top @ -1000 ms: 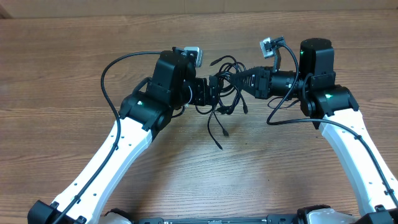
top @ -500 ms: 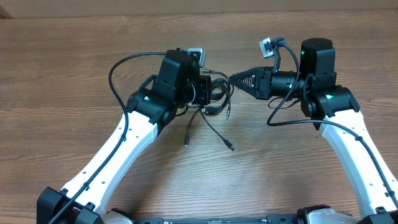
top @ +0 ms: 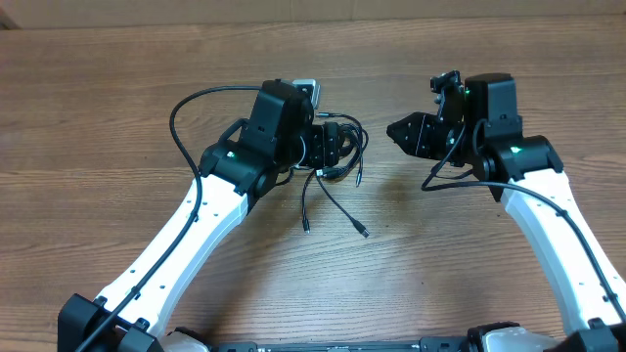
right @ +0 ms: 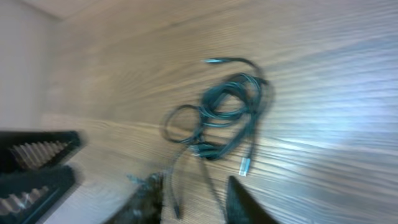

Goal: Untangle cables

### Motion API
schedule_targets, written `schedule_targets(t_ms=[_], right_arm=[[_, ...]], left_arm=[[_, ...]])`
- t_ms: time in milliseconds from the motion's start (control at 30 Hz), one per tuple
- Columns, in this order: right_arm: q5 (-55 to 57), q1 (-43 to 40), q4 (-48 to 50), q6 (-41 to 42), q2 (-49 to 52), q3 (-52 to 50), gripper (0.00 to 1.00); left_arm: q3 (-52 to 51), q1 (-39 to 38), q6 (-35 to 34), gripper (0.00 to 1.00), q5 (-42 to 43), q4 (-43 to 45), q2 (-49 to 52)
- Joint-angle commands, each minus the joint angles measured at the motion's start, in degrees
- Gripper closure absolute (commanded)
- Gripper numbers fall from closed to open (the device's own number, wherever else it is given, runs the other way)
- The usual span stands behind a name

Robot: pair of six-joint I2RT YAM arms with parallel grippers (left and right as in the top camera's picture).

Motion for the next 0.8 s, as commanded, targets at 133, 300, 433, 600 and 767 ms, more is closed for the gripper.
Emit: schedule_targets(t_ms=[133, 300, 433, 600, 767], right_arm=[[6.5, 0.1, 0.1, -0.2, 5.6, 1.4, 0.54], [6.5, 0.1, 0.1, -0.2, 6.9, 1.4, 0.51], [6.5, 0.1, 0.1, -0.2, 6.9, 1.4, 0.49], [6.5, 0.1, 0.1, -0.2, 6.9, 1.4, 0.48], [6.5, 0.1, 0.1, -0.2, 6.9, 1.4, 0.47]], left_arm=[[0.7, 0.1, -0.1, 0.23, -8.5, -0.9, 3.1], [0.8, 0.1, 4.9, 0.17, -9.2, 0.6, 9.9], [0.8, 0.2, 5.4, 0.12, -9.2, 2.9, 14.1], [0.8, 1.0, 5.3, 0.12, -9.3, 6.0, 16.6], [0.8, 1.5, 7.2, 0.12, -9.4, 6.4, 18.4]])
